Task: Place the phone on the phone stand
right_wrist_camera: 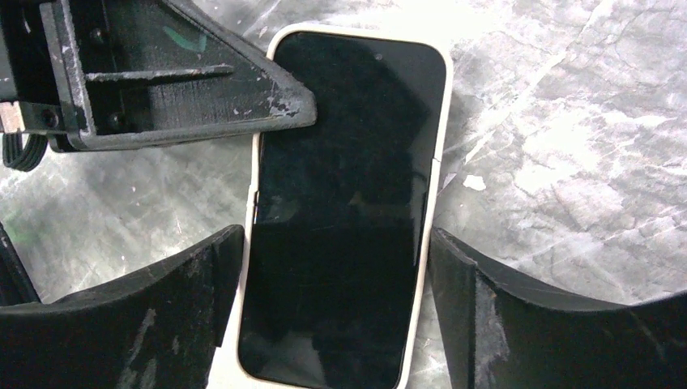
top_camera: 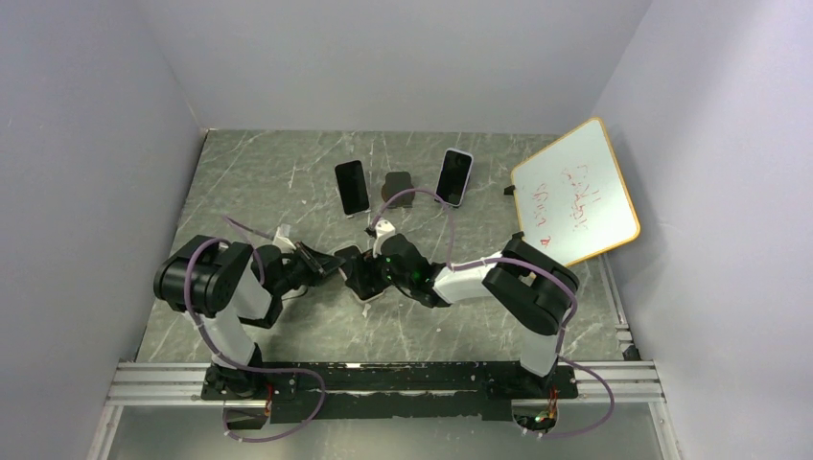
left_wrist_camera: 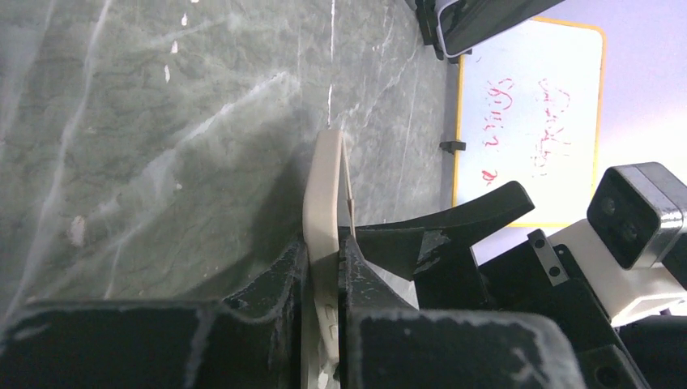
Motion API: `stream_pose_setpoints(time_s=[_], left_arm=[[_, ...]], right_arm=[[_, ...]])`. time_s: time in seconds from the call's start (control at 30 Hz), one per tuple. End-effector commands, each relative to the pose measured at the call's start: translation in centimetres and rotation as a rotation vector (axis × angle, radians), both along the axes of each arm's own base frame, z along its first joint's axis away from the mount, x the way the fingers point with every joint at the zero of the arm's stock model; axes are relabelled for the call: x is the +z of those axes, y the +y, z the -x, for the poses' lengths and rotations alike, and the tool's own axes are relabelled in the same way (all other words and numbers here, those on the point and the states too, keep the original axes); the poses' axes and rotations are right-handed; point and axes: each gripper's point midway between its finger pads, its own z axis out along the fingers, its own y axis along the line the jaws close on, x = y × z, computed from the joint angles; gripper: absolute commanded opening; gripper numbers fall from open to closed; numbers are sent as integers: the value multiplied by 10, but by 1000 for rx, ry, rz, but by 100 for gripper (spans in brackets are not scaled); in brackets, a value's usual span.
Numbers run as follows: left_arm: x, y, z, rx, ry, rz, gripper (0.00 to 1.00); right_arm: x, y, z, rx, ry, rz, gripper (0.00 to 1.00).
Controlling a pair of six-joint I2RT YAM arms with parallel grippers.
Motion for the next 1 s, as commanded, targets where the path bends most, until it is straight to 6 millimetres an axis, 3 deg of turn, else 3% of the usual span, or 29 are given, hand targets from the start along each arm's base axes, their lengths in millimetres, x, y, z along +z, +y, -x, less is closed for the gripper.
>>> stream_pose_setpoints(time_s=[0.0, 0.13, 0.27, 0.4, 0.53, 0.63, 0.77, 0.87, 0.97], left_arm=[[39, -15, -9, -83, -222, 51, 5], [54, -19, -14, -101, -279, 81, 5], [64, -22, -18, -127, -319, 61, 5], [77, -23, -23, -153, -367, -11, 5], [95, -18, -31, -173, -444, -168, 5], [109, -12, -33, -161, -491, -262, 5], [127, -18, -26, -191, -544, -240, 5], [127, -22, -23, -225, -540, -247, 5], [129, -25, -18, -236, -562, -231, 5]], right_arm=[[-39, -24, 32, 62, 125, 118, 86], [-26, -22, 29, 85, 107, 73, 96], [4, -27, 18, 101, 46, -24, 100], [34, -54, -7, 70, -28, -111, 100], [71, -76, -19, 130, -107, -230, 100], [97, -83, -21, 222, -151, -346, 95], [122, -78, -23, 362, -189, -454, 88], [148, -74, -24, 439, -243, -544, 79], [158, -68, -34, 445, -262, -568, 69]])
